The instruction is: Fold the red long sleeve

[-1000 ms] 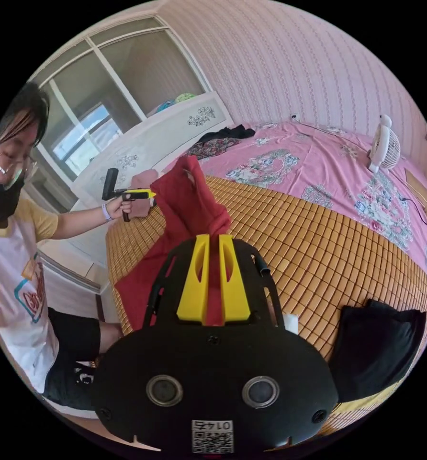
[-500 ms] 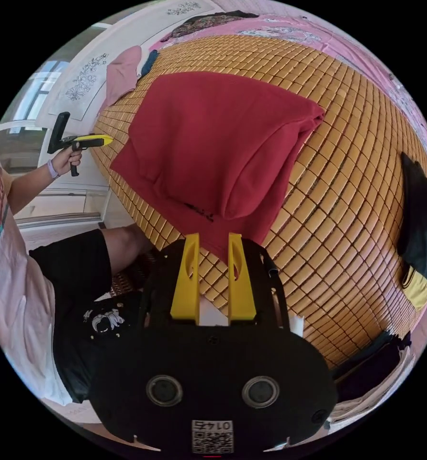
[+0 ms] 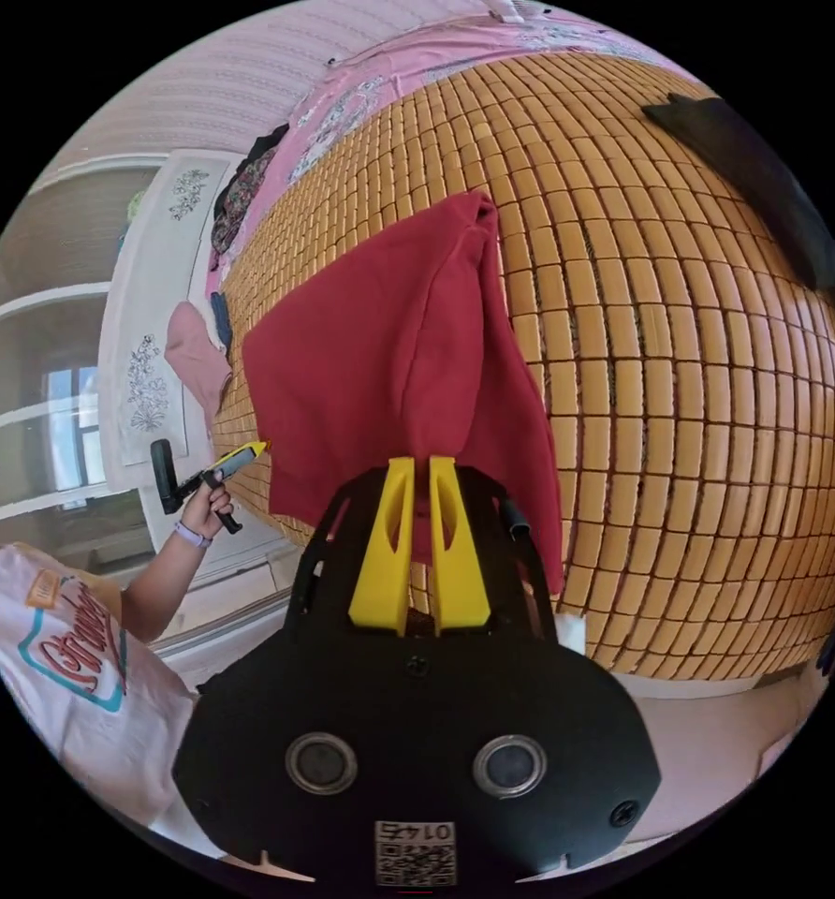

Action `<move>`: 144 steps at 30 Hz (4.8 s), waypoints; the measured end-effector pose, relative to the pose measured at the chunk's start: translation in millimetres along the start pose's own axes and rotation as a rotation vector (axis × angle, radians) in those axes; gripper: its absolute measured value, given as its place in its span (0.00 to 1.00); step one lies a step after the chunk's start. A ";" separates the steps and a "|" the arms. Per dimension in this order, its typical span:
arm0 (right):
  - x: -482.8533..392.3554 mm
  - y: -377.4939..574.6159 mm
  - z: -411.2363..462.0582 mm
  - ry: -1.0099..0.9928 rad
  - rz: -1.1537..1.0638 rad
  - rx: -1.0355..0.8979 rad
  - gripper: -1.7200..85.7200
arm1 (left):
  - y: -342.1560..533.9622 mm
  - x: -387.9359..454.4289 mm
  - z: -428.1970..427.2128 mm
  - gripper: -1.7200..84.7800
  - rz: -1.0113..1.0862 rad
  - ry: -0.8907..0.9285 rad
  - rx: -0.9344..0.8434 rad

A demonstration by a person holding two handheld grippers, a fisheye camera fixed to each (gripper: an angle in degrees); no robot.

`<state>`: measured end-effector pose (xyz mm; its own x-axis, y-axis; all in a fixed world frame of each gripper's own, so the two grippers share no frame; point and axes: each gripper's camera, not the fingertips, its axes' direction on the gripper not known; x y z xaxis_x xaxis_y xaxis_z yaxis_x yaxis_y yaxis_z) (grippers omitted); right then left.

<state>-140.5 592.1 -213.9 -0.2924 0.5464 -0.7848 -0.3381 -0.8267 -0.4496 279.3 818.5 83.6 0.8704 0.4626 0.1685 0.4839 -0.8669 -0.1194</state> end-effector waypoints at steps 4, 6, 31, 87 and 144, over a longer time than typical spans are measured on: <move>1.5 -6.7 -17.5 -0.100 0.026 -0.037 0.04 | -2.5 12.9 -50.2 0.01 0.017 0.110 0.019; 0.7 -15.4 -13.8 -0.040 0.020 -0.097 0.04 | -2.9 28.6 -60.9 0.01 0.042 0.084 -0.037; -122.9 -88.9 178.7 0.806 -0.450 -0.563 0.03 | 0.3 192.1 -13.2 0.01 0.189 -0.513 -0.180; -214.2 -167.1 243.1 0.709 -0.704 -0.529 0.01 | 14.1 206.8 -16.2 0.01 0.427 -0.028 -0.157; 216.3 138.0 -107.0 -0.365 0.179 0.234 0.19 | 54.4 305.3 -0.1 0.07 0.735 0.117 -0.114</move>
<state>-154.7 581.9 -491.3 -0.6461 0.4440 -0.6208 -0.4342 -0.8828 -0.1794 571.3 912.5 128.7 0.9472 -0.2595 0.1882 -0.2355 -0.9616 -0.1408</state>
